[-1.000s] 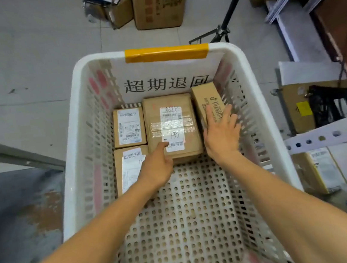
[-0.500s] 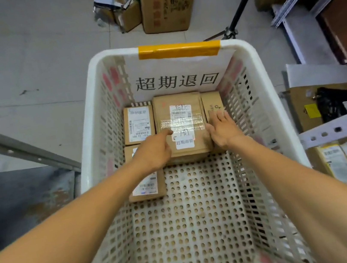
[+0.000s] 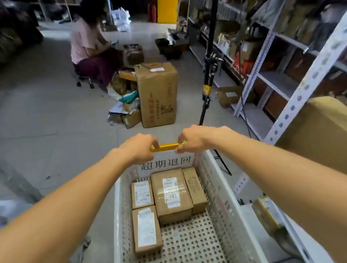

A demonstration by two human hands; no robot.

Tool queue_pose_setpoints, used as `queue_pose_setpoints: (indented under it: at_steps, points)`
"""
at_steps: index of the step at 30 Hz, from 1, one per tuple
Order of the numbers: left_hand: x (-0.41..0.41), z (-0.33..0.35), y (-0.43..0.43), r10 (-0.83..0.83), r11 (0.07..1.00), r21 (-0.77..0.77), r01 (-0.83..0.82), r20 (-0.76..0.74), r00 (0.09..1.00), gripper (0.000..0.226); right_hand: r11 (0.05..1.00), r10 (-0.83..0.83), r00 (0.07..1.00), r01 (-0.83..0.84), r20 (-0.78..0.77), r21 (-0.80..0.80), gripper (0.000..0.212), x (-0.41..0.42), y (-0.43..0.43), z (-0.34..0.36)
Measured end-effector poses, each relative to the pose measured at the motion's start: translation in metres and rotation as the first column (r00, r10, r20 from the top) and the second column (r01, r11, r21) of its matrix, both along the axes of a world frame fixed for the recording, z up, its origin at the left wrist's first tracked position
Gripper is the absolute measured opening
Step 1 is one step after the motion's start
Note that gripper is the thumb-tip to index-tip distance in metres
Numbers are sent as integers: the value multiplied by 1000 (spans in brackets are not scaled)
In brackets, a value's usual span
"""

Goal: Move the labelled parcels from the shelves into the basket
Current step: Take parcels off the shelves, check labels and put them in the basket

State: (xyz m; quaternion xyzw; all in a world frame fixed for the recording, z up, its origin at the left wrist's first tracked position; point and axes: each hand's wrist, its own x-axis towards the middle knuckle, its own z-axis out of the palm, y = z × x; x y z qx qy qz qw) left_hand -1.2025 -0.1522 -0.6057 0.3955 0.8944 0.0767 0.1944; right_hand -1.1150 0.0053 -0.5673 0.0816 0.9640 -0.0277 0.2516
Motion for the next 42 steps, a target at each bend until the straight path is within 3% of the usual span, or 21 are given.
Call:
queue_pose_setpoints:
  at_steps: [7,12,17,22,27,31,36,38,42]
  points:
    - [44,118,-40,124,991,69,-115,-130,984,36,992,126,980,-124,-152,22,27,29,-31,120]
    - [92,149,-78,321,947,87,-311,-158,934,39,948,315,935,-319,-160,6,35,55,-71,150]
    - [157,162,-147,543,840,92,-535,-146,827,40,868,485,844,-496,-230,13,49,94,-131,172]
    - [246,181,-222,674,729,43,-683,-218,705,41,738,657,703,-673,-272,47,49,153,-201,187]
    - [350,206,-291,808,563,65,-824,-250,533,37,588,771,546,-808,-328,36,49,211,-284,194]
    - [449,207,-338,925,341,88,-936,-207,318,38,403,867,393,-915,-307,-32,47,276,-345,194]
    - [586,203,-381,980,101,31,-994,-174,94,40,247,932,263,-965,-250,-91,63,368,-411,172]
    - [642,206,-389,983,23,10,-1000,-180,21,36,140,954,163,-985,-254,-106,64,408,-431,170]
    - [745,215,-394,970,-163,-31,-986,-190,-154,33,-147,959,-121,-985,-256,-86,54,494,-468,183]
